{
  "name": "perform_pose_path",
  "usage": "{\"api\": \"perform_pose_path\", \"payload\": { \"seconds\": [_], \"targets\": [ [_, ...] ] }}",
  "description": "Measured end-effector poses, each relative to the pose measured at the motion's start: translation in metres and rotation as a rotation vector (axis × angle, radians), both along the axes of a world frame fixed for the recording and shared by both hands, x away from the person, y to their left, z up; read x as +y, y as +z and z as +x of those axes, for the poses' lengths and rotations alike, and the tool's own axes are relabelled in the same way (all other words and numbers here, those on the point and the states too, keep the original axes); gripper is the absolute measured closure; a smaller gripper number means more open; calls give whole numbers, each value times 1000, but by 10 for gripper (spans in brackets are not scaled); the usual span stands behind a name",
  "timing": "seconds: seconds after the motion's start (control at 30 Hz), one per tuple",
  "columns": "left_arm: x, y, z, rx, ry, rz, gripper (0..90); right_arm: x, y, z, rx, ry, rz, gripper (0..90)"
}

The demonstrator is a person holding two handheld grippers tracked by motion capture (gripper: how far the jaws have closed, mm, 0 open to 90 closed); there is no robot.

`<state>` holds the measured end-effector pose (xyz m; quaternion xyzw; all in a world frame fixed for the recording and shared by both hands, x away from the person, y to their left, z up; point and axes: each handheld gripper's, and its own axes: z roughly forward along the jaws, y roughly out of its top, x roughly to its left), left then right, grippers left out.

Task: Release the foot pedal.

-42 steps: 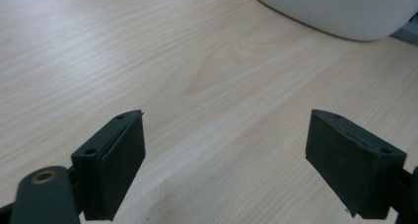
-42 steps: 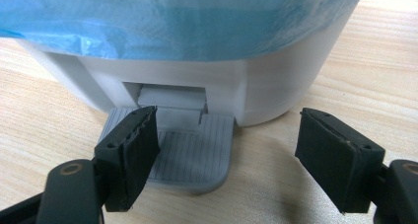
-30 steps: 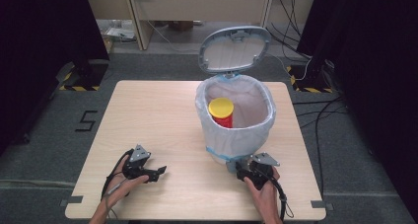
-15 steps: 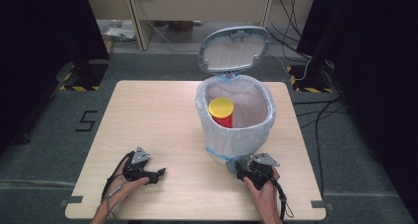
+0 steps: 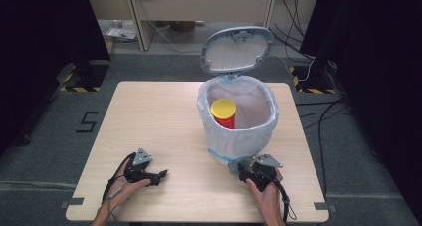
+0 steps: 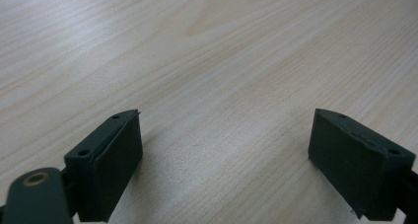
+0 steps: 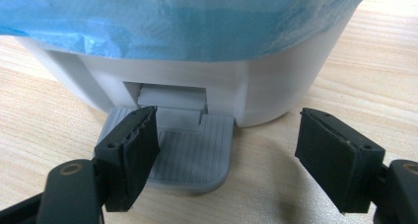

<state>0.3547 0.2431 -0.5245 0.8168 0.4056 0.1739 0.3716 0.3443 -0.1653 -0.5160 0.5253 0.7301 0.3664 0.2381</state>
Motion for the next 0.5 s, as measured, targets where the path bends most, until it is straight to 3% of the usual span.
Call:
{"api": "perform_pose_path", "payload": {
  "seconds": [0.5],
  "targets": [
    [0, 0, 0, 0, 0, 0, 121, -3, 0, 2, 13, 14, 16, 238]
  ]
}}
